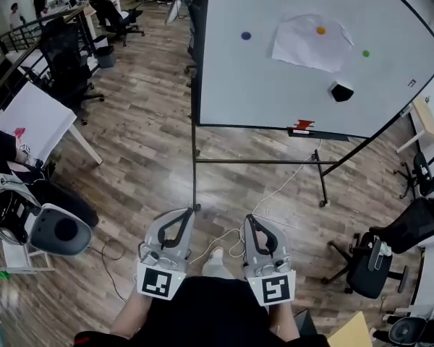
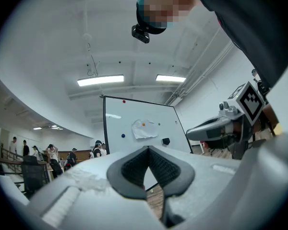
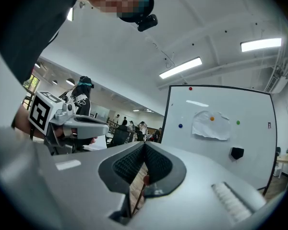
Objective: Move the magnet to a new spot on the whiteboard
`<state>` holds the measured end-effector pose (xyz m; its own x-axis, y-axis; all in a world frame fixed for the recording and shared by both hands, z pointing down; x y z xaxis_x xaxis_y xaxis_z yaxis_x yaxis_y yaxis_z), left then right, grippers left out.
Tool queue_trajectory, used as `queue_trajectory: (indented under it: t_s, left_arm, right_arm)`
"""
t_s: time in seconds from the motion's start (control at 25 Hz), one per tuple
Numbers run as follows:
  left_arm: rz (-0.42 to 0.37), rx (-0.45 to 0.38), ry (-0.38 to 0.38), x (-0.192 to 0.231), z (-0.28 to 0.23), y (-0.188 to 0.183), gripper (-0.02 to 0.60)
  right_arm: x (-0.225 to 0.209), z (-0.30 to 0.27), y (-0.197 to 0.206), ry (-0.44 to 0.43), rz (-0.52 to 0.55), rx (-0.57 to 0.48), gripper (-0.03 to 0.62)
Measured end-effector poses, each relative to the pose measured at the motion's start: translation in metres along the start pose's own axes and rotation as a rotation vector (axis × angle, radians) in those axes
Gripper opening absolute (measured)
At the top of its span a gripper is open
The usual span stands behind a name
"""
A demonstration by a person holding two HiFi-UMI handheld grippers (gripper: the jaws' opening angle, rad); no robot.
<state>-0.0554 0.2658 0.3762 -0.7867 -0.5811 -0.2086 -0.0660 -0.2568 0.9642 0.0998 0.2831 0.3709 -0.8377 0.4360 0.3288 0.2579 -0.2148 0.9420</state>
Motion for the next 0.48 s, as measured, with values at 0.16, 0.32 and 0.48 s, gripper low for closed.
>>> queue_trajectory:
  t_s: [0.16,0.32,0.48]
  left_arm:
    - [-0.015,0.004,-0.039,-0.001,-0.033,0.003,0.002]
    - [-0.025,0.001,-0.079,-0.006,-0.065,0.004,0.002]
    - [0.007,-0.004,-0.099,-0.011,-0.082,0.004,0.002]
  right_arm:
    - [-0.029,-0.017,0.008,-0.037,0.005,-0.031,0.002]
    - [-0.061,-0.03,0.02,-0.06,0.038,-0.035,0.002]
    - [-0.083,-0.039,0.029,-0.082,0.029,-0.033,0.002]
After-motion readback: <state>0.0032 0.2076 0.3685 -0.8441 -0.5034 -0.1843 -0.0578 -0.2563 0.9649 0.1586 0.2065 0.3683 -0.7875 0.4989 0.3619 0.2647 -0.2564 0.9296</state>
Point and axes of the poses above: the fingertips, and each gripper's own axes: z backward along the fingers, x to its left, y out of its underside, the point moved 4 cm from there along z, backward along the fingers, and after that the axes turned 5 degrees about z, right-handed, at the moved point
